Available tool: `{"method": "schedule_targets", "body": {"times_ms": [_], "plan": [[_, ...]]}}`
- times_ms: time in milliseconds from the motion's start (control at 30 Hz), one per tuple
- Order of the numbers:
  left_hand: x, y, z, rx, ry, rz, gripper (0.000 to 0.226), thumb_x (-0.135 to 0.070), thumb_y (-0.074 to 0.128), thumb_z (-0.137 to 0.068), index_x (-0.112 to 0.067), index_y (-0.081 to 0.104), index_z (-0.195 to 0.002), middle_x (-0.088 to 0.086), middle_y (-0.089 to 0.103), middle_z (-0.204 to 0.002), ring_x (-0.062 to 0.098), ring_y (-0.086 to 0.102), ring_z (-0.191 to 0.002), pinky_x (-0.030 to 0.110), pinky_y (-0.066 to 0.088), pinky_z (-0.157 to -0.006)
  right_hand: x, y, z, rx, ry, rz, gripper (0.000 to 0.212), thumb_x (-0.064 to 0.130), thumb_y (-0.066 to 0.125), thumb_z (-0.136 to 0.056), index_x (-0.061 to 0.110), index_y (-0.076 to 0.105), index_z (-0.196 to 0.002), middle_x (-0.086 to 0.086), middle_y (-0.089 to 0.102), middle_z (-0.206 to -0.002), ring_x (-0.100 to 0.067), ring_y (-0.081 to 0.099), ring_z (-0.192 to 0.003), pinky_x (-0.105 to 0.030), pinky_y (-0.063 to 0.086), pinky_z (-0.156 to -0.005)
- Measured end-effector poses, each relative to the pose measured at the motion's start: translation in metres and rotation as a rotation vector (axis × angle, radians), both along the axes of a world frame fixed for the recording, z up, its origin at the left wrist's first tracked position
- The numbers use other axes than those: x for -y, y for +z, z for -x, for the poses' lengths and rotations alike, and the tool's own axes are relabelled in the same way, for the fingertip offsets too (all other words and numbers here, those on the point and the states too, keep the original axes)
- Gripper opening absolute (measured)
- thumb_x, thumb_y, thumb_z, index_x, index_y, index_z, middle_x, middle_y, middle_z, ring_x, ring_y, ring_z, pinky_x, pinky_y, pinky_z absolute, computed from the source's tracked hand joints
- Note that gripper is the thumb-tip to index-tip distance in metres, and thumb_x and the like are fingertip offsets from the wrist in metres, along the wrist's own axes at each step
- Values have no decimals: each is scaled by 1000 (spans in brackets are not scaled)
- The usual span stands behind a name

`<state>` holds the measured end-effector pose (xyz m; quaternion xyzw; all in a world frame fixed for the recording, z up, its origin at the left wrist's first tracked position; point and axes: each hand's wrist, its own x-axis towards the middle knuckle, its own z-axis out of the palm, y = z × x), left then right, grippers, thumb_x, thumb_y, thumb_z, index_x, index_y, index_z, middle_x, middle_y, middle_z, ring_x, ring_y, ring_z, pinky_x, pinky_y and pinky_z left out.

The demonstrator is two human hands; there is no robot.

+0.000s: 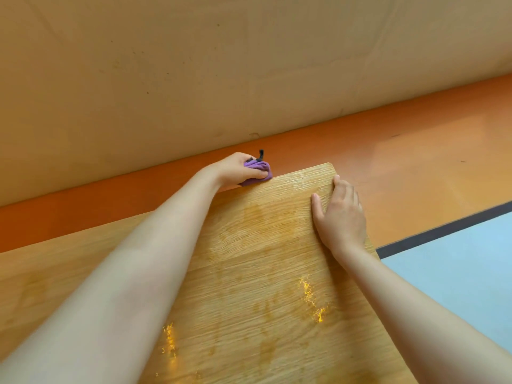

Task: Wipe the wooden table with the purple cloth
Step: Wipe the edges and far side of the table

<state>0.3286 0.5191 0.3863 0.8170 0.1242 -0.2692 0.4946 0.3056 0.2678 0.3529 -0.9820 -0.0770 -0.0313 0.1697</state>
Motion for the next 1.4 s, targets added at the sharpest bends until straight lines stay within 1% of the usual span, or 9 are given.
{"method": "schedule_targets", "body": {"times_ms": [67, 167, 300, 500, 633, 867, 1000, 1133, 1400], "plan": [[4, -2, 4, 30, 6, 4, 26, -35, 68, -86, -16, 66, -103, 10, 67, -106, 17, 60, -90, 42, 49, -93, 0, 0, 0, -6, -6, -2, 60, 39, 47, -92, -1, 36, -136, -17, 49, -130, -32, 46, -120, -41, 40, -96], [-21, -3, 23, 35, 11, 42, 17, -30, 69, -87, -20, 68, -100, -1, 70, -99, 11, 62, -90, 35, 48, -93, -1, 1, 2, -16, -4, 9, 60, 40, 46, -93, 0, 36, -136, -17, 49, -131, -31, 45, -121, -41, 39, -97], [-78, -2, 61, -18, 47, 33, 21, -24, 71, -85, -17, 69, -105, 3, 69, -104, 13, 63, -94, 29, 48, -87, -3, 3, 3, -18, -8, 19, 61, 41, 45, -93, -1, 36, -137, -17, 48, -132, -31, 45, -121, -41, 39, -98], [-125, 4, 103, -43, 95, -62, 18, -26, 71, -86, -19, 69, -102, 5, 69, -103, 19, 63, -96, 35, 48, -92, -5, 7, 5, -61, -30, 17, 61, 39, 46, -93, -1, 36, -138, -18, 48, -131, -33, 45, -120, -42, 38, -97], [-115, 14, 107, -4, 81, -55, 6, -24, 69, -87, -22, 69, -94, -3, 68, -93, 12, 61, -87, 29, 47, -86, -9, 19, 14, -47, -4, 72, 56, 34, 49, -93, -1, 39, -135, -21, 37, -144, -35, 34, -132, -47, 30, -108], [-115, 14, 112, 75, 43, -51, 4, -24, 67, -88, -23, 68, -92, -9, 67, -87, 5, 58, -79, 19, 44, -71, -145, 35, 126, -6, 341, -161, 41, 25, 49, -94, 6, 51, -131, -11, 43, -144, -26, 35, -136, -35, 18, -114], [-142, 7, 125, 70, 29, 10, 11, -21, 68, -87, -16, 71, -97, 3, 72, -104, 12, 63, -93, 33, 50, -88, -211, 25, 164, -8, 417, -194, 43, 29, 34, -94, 8, 54, -125, -11, 50, -138, -26, 42, -131, -37, 26, -111], [-185, 2, 156, 43, 51, 28, 12, -21, 69, -86, -18, 71, -98, 1, 71, -105, 14, 65, -100, 29, 51, -91, -257, 23, 184, -12, 483, -164, 50, 30, 28, -92, 6, 54, -126, -12, 52, -136, -26, 44, -129, -39, 32, -109], [-277, -2, 222, 13, 56, -58, 21, -35, 71, -83, -22, 72, -100, 4, 70, -107, 17, 64, -100, 40, 48, -97, -318, 10, 212, -18, 408, -42, 45, 22, 49, -91, -3, 49, -129, -20, 50, -135, -33, 40, -131, -42, 32, -110]]}}
